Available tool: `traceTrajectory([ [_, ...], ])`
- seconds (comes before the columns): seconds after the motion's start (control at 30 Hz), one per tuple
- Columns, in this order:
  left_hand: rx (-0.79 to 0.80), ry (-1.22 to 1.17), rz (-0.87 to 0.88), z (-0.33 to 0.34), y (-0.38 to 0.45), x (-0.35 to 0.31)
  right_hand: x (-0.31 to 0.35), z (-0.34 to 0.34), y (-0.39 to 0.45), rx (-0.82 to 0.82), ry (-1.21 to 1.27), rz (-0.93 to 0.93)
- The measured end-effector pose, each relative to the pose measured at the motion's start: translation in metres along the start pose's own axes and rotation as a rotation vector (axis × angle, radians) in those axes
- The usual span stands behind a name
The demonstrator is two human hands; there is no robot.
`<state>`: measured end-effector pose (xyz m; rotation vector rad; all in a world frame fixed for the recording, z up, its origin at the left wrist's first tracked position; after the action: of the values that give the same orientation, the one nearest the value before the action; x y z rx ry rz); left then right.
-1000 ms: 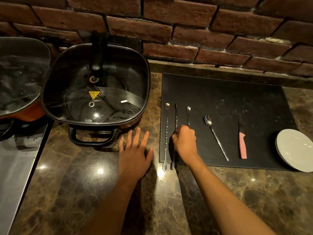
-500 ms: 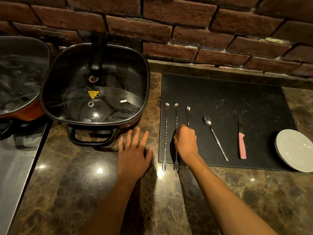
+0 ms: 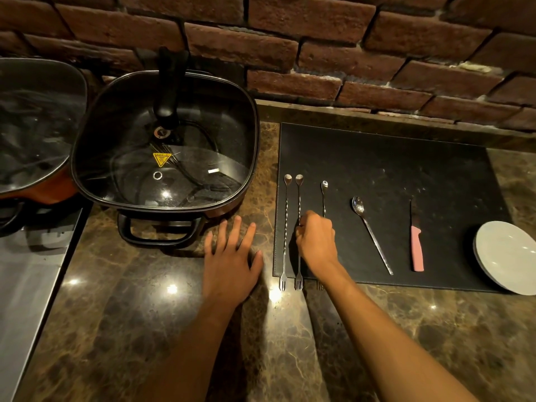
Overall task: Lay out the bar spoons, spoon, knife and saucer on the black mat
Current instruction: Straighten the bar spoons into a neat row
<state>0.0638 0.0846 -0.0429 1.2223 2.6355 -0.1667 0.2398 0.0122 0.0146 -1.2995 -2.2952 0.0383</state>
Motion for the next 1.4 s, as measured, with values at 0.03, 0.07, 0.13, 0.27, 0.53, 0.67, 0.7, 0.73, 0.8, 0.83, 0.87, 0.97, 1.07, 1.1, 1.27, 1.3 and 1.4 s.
traceTrajectory([
  [0.03, 0.001, -0.001, -0.001, 0.0, 0.0, 0.0, 0.0, 0.0, 0.0, 0.001, 0.002, 0.0],
  [0.07, 0.002, 0.001, -0.001, 0.0, 0.0, 0.0, 0.0, 0.0, 0.0, 0.003, 0.004, 0.001],
  [0.13, 0.004, 0.004, -0.002, 0.0, 0.0, 0.0, 0.0, 0.0, -0.001, 0.006, 0.001, 0.004],
  [0.27, 0.01, -0.001, -0.005, 0.0, 0.0, 0.0, 0.0, 0.0, -0.001, 0.016, -0.003, 0.011],
  [0.53, 0.014, -0.006, -0.009, 0.002, 0.0, 0.0, -0.002, -0.002, 0.0, 0.026, 0.039, 0.014],
  [0.67, -0.001, -0.005, -0.009, 0.002, 0.0, 0.001, -0.021, -0.016, 0.002, -0.076, 0.137, 0.108],
  [0.7, -0.001, -0.003, -0.009, 0.002, 0.0, 0.001, -0.028, -0.019, 0.002, -0.097, 0.142, 0.141],
  [0.73, -0.002, 0.0, -0.009, 0.002, 0.0, 0.001, -0.036, -0.021, 0.003, -0.104, 0.133, 0.172],
  [0.8, 0.0, 0.001, -0.01, 0.002, 0.001, 0.001, -0.048, -0.022, 0.003, -0.078, 0.091, 0.21],
  [0.83, 0.003, 0.0, -0.012, 0.002, 0.001, 0.001, -0.051, -0.021, 0.002, -0.058, 0.073, 0.219],
  [0.87, 0.005, -0.001, -0.013, 0.002, 0.001, 0.001, -0.054, -0.02, 0.001, -0.044, 0.062, 0.225],
  [0.97, 0.005, 0.002, -0.018, 0.002, 0.001, 0.001, -0.056, -0.019, 0.0, -0.032, 0.032, 0.247],
  [1.07, 0.012, 0.008, -0.022, 0.002, 0.001, 0.002, -0.055, -0.019, 0.003, -0.019, -0.002, 0.262],
  [1.1, 0.016, 0.011, -0.022, 0.002, 0.002, 0.002, -0.054, -0.019, 0.004, -0.01, -0.004, 0.258],
  [1.27, 0.01, 0.005, -0.021, 0.004, 0.002, 0.003, -0.05, -0.019, 0.005, 0.003, 0.025, 0.231],
  [1.3, 0.009, 0.004, -0.019, 0.004, 0.002, 0.003, -0.048, -0.019, 0.005, 0.001, 0.03, 0.215],
  [1.4, 0.005, 0.002, -0.014, 0.004, 0.002, 0.002, -0.04, -0.017, 0.005, -0.006, 0.032, 0.167],
])
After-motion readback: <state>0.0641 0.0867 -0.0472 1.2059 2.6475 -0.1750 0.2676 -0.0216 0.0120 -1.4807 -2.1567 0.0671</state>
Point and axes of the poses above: each hand's wrist, its own y-axis towards the middle knuckle, its own z-axis out of the palm, x = y × z, the point moved 6 cm from there along y, towards the middle knuckle, and after that the axes turned 6 degrees about z, right-handed, at the moved point
